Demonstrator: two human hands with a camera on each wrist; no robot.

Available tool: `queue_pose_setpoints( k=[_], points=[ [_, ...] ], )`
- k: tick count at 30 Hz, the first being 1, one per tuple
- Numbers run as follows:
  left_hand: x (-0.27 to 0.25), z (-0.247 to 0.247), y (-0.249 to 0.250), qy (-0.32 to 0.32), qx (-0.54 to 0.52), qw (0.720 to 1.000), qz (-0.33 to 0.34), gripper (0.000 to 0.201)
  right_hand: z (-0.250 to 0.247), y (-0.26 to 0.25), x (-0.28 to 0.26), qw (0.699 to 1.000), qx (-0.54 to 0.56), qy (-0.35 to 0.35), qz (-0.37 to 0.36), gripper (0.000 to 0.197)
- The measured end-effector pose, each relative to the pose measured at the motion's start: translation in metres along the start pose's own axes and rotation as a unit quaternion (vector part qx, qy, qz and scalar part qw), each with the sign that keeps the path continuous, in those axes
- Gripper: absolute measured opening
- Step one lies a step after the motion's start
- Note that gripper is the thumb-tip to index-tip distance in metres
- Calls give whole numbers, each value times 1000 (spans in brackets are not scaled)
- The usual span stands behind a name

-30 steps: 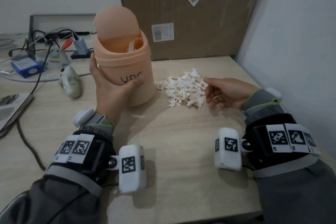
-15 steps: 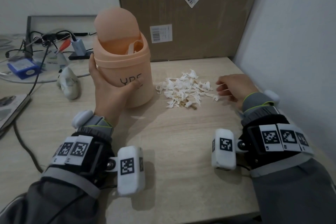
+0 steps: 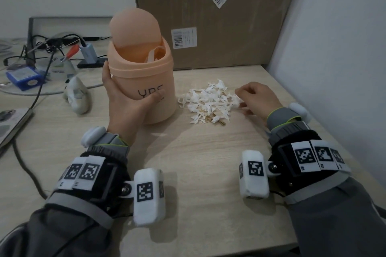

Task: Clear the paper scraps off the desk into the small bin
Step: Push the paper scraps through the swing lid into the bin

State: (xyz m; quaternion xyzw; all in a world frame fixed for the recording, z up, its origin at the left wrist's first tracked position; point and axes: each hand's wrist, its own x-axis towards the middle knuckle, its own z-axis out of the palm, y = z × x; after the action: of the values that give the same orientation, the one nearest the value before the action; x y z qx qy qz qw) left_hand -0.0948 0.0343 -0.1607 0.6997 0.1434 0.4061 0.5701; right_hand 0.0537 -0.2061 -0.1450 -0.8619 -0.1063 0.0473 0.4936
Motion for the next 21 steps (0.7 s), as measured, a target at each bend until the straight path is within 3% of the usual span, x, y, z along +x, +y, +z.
queue_pose_setpoints(
  k=[2, 5, 8, 10, 16, 21],
  points=[
    [0, 0, 0, 0, -2, 1000, -1, 135, 1, 0, 0, 995, -98, 6, -15, 50],
    [-1, 1, 0, -7, -4, 1000, -3, 135, 12, 0, -6, 983, -172, -63, -32, 83],
    [-1, 2, 0, -10, -4, 1000, -3, 135, 29, -3, -12, 964, -231, -101, -89, 93],
    [-1, 1, -1, -8, -4, 1000, -3, 135, 36, -4, -10, 955, -255, -106, -110, 82],
    [-1, 2, -1, -10, -5, 1000, -2, 134, 36, -2, -2, 959, -241, -52, -141, 25],
    [-1, 2, 0, -11, -6, 1000, -3, 135, 34, -2, 0, 973, -191, 11, -133, 16]
  ],
)
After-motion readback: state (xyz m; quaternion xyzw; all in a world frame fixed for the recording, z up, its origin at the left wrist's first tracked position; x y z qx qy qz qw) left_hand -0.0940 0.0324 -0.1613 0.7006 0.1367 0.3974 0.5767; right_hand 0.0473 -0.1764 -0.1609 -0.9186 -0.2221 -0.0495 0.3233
